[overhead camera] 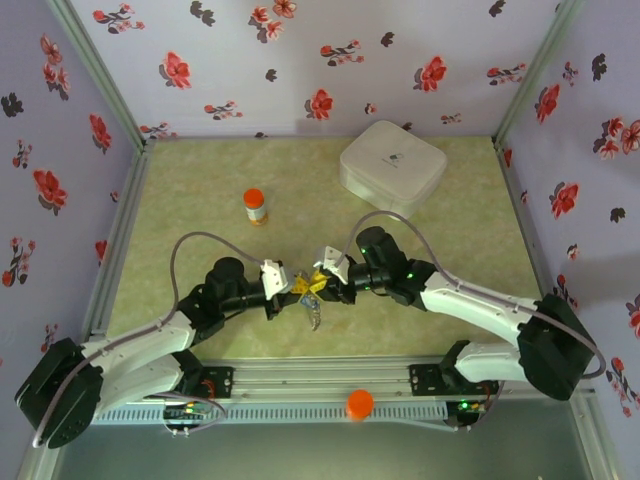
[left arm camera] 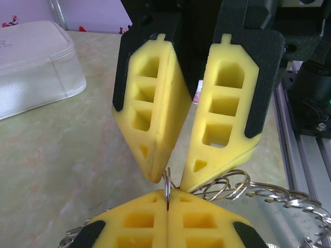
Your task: Put the keys on the keyring
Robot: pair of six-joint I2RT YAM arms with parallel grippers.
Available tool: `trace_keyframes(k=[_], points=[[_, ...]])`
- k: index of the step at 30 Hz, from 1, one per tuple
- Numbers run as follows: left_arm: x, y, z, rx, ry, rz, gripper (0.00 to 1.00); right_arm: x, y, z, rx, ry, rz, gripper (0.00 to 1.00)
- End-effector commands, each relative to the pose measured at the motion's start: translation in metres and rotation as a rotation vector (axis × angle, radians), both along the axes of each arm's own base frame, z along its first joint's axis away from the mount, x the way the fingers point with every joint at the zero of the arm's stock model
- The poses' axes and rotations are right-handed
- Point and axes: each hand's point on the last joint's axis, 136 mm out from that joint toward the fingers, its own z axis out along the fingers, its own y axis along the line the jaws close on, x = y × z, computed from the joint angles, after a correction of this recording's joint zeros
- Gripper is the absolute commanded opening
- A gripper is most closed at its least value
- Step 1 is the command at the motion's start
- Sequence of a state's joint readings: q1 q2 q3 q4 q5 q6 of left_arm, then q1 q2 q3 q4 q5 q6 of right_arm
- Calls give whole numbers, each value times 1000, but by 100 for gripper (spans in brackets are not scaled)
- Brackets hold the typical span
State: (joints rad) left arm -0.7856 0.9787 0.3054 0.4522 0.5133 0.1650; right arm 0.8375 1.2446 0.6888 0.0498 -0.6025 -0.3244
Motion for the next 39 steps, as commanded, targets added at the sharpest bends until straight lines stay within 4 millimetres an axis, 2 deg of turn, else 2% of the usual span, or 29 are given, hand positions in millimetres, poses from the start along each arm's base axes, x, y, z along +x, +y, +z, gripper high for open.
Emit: trace_keyframes(k=[1,4,7,8,11,14,20,27,30,34,37,39], points=[[-2,-6,20,-75,-39,-29,0,1,2,-2,12,14,-2,20],[-2,-6,20,-75,-43,-27,0,1,3,-3,8,18,3,14],[-1,-5,20,-71,-49,-23,0,2,4,0,14,23,-1,0],[-1,-5,20,-68,-50,-19,4,1,4,2,15,26,1,0],[3,-2,19,-59,-63,6,26,1,4,6,3,21,9,0],[2,2,9,8,-51,6,28,0,2,2,-53,-5,14,0],[-3,7,-4,138,-31,-21,26,-4,1,-8,-187,-90,31,0],[3,2,2,135,-47,-25,21,-11,9,-6,-231,-142,67,0],[2,0,1,143,-44,-37,16,-13,13,0,-203,-147,72,0],[0,-1,4,128,-45,-46,1,-14,14,6,-170,-141,62,0],[-2,-1,8,92,-55,-45,0,-8,9,12,-118,-130,16,17],[-3,-1,10,64,-61,-43,0,-4,4,16,-79,-105,-13,23]])
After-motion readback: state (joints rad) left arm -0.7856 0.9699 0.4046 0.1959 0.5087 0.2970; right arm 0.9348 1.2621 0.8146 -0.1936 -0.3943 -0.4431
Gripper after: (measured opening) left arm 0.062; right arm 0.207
